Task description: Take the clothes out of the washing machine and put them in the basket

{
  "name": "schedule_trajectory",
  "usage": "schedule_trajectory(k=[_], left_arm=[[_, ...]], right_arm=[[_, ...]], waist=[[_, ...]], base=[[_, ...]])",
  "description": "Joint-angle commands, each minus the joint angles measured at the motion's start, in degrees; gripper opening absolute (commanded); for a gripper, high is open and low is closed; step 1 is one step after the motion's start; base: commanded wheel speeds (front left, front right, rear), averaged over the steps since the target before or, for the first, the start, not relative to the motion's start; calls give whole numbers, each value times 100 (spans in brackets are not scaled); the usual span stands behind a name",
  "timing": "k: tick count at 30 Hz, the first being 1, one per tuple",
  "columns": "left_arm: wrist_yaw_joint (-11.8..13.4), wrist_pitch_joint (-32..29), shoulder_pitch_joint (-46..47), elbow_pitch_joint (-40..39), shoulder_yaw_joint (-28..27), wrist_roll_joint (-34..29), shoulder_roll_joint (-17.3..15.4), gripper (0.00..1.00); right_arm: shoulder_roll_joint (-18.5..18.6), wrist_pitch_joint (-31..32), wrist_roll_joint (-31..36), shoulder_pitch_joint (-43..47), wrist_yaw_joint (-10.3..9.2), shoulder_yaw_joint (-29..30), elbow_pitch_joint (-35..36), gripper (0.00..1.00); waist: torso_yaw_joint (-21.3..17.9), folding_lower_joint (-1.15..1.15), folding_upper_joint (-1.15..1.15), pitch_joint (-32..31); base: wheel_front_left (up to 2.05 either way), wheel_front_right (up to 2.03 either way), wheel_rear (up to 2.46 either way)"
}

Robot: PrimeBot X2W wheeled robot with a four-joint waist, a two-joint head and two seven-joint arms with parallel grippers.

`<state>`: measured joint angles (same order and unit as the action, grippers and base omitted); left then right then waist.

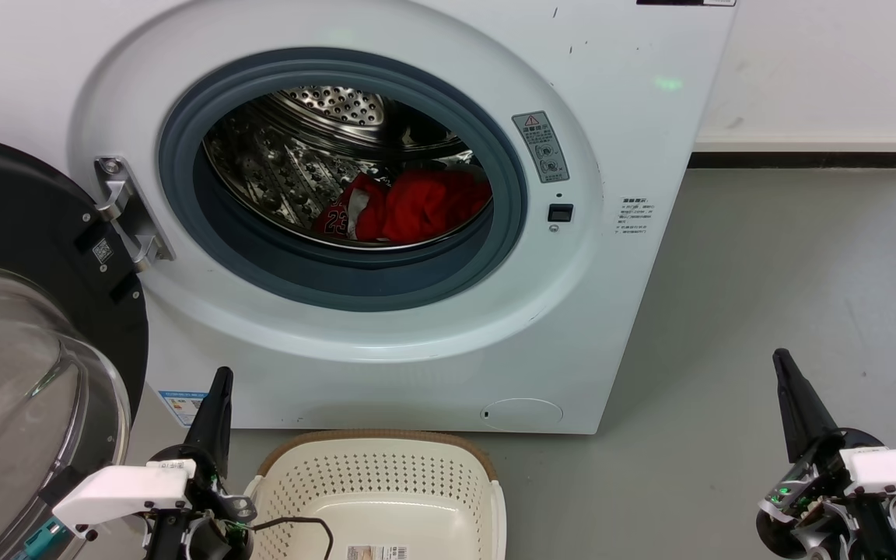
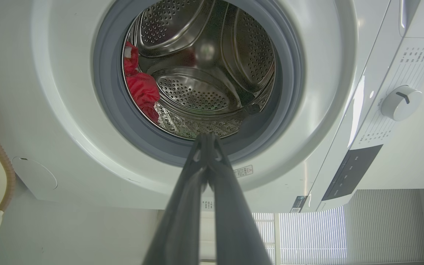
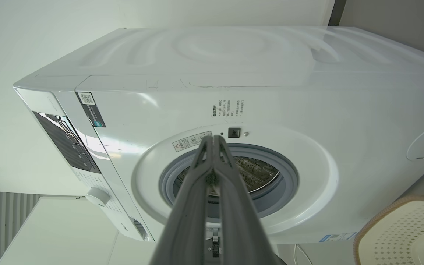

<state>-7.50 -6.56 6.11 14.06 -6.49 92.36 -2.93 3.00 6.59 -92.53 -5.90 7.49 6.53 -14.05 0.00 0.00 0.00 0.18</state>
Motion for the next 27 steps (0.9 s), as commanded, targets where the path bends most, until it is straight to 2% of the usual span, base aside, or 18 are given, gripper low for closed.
schedule_trajectory(k=[1, 18, 19, 27], left_arm=[[-14, -11, 33, 0, -15, 12, 10, 0], [0, 3, 0, -2, 0, 0, 0, 0], [1, 5, -17, 41, 7, -1, 2, 100], [1, 206, -149, -29, -5, -242, 7, 100]], right_arm=[[-19, 2, 25, -74, 0, -3, -8, 0], [0, -3, 2, 1, 0, 0, 0, 0], [-1, -2, -1, 21, 0, -2, -35, 100], [-4, -195, 239, 136, 0, -20, -98, 100]], waist=[[0, 0, 0, 0], [0, 0, 0, 0], [0, 0, 0, 0], [1, 0, 0, 4]], base=[[0, 0, 0], [0, 0, 0], [0, 0, 0], [0, 0, 0]])
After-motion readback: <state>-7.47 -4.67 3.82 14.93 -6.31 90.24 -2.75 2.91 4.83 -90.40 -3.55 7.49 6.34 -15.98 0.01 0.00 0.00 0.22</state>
